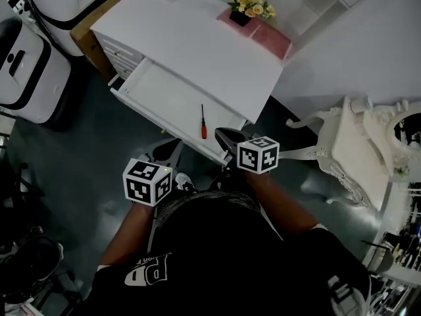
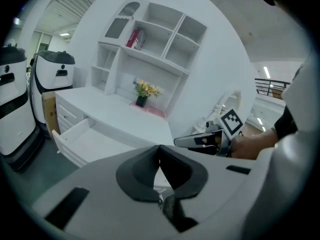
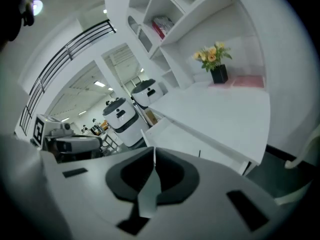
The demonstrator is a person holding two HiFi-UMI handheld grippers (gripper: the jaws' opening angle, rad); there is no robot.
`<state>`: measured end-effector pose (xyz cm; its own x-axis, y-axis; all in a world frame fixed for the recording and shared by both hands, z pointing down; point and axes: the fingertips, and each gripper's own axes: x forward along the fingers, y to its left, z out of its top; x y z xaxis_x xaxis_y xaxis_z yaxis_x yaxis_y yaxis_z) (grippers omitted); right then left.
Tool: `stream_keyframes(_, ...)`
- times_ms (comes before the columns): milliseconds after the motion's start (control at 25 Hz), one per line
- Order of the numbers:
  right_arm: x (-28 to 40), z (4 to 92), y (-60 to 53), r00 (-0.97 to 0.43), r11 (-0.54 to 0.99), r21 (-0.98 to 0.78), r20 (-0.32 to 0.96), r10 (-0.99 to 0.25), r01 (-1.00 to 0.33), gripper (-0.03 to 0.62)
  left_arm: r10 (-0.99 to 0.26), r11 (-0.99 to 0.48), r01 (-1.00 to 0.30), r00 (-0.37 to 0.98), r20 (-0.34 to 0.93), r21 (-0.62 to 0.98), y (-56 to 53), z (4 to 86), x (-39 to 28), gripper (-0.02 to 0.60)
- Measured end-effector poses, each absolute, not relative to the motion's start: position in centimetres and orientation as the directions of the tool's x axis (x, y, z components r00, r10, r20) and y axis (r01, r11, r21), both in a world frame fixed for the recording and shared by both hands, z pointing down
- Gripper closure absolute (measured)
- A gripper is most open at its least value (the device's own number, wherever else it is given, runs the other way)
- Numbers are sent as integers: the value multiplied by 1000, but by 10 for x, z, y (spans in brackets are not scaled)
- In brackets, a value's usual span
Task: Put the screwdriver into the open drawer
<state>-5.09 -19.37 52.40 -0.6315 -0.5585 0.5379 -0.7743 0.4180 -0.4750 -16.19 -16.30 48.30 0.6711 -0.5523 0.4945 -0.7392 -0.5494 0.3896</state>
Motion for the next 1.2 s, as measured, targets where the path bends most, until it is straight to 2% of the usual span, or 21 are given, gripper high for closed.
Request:
stream_keyframes(80,-51,498,-188,-655,461,-469,472,-590,-753,583,-553,-564,-731,680,481,385,-161,474,-156,566)
stream_keyframes(320,-40,443,-166,-710,519,-514,300,-637,-683,585,-566,-589,-717,696,442,373,-151,454,-138,566)
stream_keyframes(680,4,425,-115,-686,552,-421,306,-661,-720,586,-609,-576,-733,680,408,361,-111,436,-98,566)
stream_keyframes(1200,58,407,-24,-707,606,-380,242,-664,-699,586,-654,-544,-778,628,421,315,-22,424,-57,566)
